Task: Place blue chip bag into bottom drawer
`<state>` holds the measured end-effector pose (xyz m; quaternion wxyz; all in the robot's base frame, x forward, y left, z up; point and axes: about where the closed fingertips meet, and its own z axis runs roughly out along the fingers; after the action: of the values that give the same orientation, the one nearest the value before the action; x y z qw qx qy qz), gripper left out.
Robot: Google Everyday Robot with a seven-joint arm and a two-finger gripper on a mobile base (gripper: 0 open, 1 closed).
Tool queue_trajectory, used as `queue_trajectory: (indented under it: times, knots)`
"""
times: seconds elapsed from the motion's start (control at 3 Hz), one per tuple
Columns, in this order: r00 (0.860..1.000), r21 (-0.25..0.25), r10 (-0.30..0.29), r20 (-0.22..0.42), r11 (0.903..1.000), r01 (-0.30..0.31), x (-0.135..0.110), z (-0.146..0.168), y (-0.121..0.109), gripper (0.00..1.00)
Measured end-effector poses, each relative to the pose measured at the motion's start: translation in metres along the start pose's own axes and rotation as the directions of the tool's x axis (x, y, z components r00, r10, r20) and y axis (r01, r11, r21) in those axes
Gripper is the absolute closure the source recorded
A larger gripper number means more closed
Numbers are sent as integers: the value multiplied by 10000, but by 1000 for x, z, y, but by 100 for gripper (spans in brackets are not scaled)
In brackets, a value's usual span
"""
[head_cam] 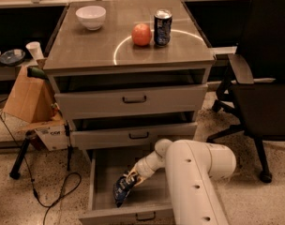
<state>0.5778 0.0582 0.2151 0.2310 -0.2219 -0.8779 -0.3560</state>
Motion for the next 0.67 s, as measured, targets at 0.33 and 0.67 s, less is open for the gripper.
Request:
queue_trajectory:
  times: [0.33,0.67]
  knots:
    - [9979,-69,99,-643,9999,-104,2,19,-10,84]
    - [9941,-213,64,-1082,9997,-88,2,32,-16,60]
